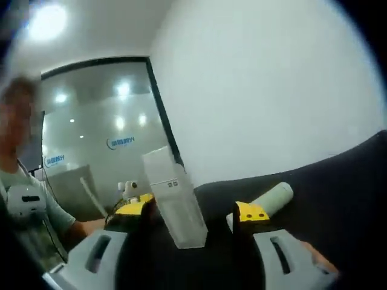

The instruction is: Assemble the cup parts correctly, then place the assembled cup into the box.

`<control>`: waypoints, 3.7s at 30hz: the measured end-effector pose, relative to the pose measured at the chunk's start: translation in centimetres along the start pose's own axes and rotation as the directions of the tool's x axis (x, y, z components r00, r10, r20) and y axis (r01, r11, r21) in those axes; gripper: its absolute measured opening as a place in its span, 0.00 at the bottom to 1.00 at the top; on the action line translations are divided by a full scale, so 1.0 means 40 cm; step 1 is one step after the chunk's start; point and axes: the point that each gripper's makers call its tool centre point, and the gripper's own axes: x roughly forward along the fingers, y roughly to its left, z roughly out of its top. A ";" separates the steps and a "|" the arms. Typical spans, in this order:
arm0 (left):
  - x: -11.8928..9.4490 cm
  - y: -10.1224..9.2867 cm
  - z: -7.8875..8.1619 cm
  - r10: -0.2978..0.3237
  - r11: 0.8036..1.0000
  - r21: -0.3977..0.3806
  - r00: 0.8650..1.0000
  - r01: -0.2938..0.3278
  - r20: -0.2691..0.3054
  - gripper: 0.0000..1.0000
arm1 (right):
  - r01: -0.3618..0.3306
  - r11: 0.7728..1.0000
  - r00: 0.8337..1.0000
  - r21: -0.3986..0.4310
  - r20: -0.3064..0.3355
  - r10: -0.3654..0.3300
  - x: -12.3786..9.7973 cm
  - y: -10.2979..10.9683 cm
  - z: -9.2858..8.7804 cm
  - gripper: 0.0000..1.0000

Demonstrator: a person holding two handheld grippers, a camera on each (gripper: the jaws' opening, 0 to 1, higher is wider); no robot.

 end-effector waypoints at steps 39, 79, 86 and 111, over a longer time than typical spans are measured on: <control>-0.033 0.081 0.047 -0.126 0.992 0.005 0.975 0.127 0.184 0.53 | 0.851 0.518 0.267 -0.086 -0.779 -0.568 0.276 -0.443 -0.136 0.59; -0.011 0.063 0.003 -0.159 0.987 0.018 0.982 0.158 0.105 0.49 | 0.785 0.609 0.562 0.112 -0.543 -0.624 0.262 -0.564 -0.034 0.44; -0.003 0.064 -0.012 -0.154 0.988 0.006 0.984 0.155 0.086 0.49 | 0.677 0.720 0.660 -0.153 -0.308 -0.686 0.237 -0.415 -0.006 0.44; 0.023 0.049 -0.084 -0.146 0.989 -0.030 0.989 0.146 -0.006 0.46 | 0.656 0.591 0.742 -0.469 0.259 -0.618 -0.005 -0.372 0.039 0.45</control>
